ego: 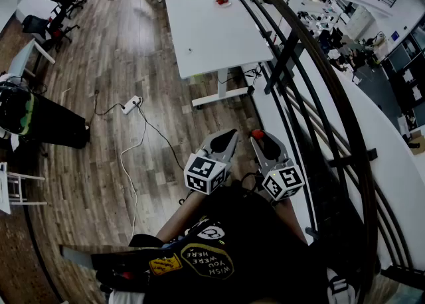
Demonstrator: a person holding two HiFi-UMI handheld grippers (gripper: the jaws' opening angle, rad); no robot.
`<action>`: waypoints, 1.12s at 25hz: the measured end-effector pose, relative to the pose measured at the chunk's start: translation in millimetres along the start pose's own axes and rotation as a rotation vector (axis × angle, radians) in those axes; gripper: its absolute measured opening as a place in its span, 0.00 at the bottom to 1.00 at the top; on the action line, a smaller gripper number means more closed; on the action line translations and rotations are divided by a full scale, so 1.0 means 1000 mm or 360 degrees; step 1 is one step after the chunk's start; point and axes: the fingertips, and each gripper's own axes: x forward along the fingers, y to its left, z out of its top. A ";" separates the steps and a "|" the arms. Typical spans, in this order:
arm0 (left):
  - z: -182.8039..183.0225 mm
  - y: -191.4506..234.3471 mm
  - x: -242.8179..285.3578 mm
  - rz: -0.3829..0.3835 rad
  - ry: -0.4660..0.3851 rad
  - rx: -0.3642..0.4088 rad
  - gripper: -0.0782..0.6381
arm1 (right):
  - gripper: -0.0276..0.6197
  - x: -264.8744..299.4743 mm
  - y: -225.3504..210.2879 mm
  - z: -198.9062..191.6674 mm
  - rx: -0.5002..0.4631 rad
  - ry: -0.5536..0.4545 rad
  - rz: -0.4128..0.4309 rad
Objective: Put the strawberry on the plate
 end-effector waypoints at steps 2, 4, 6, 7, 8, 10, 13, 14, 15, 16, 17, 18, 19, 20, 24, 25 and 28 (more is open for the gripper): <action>-0.006 -0.003 0.003 -0.0022 0.0004 0.0003 0.11 | 0.24 -0.002 -0.002 -0.002 -0.0007 0.0003 0.0010; -0.009 -0.006 0.005 -0.0032 0.0005 0.0007 0.11 | 0.24 -0.004 -0.005 -0.004 -0.0007 0.0009 0.0013; -0.012 -0.010 0.008 -0.0033 0.0005 0.0010 0.11 | 0.24 -0.008 -0.009 -0.006 0.0001 0.0008 0.0015; -0.013 -0.011 0.009 -0.0033 0.0008 0.0011 0.11 | 0.24 -0.009 -0.010 -0.006 0.0008 0.0002 0.0019; -0.013 -0.013 0.011 -0.0033 0.0011 0.0013 0.11 | 0.24 -0.010 -0.011 -0.006 0.0011 -0.0003 0.0023; -0.013 -0.017 0.013 -0.0034 0.0015 0.0025 0.11 | 0.24 -0.013 -0.013 -0.004 0.0005 -0.0007 0.0019; -0.013 -0.021 0.019 -0.0033 0.0017 0.0027 0.11 | 0.24 -0.016 -0.023 -0.003 0.0015 -0.0012 -0.0010; -0.013 -0.022 0.021 -0.0031 0.0018 0.0024 0.11 | 0.25 -0.017 -0.026 -0.003 0.0017 -0.0013 -0.0010; -0.013 -0.022 0.025 -0.0028 0.0020 0.0021 0.11 | 0.25 -0.018 -0.028 -0.003 0.0016 -0.0012 -0.0007; -0.014 -0.023 0.027 -0.0024 0.0021 0.0017 0.11 | 0.25 -0.020 -0.031 -0.003 0.0015 -0.0011 -0.0002; -0.014 -0.025 0.030 -0.0020 0.0022 0.0014 0.11 | 0.25 -0.022 -0.033 -0.003 0.0018 -0.0008 0.0002; -0.015 -0.028 0.032 -0.0016 0.0022 0.0014 0.11 | 0.25 -0.024 -0.036 -0.004 0.0024 -0.0006 0.0005; -0.017 -0.031 0.034 -0.0013 0.0022 0.0014 0.11 | 0.25 -0.026 -0.039 -0.005 0.0033 -0.0004 0.0009; -0.018 -0.034 0.036 -0.0008 0.0024 0.0015 0.11 | 0.24 -0.028 -0.041 -0.006 0.0043 -0.0003 0.0015; -0.028 -0.046 0.041 0.0026 0.0046 0.0015 0.11 | 0.24 -0.035 -0.050 -0.010 0.0058 0.0031 0.0047; -0.031 -0.049 0.041 0.0033 0.0058 0.0015 0.11 | 0.24 -0.037 -0.053 -0.011 0.0069 0.0038 0.0053; -0.038 -0.052 0.044 0.0052 0.0092 0.0025 0.11 | 0.24 -0.040 -0.058 -0.009 0.0110 0.0053 0.0063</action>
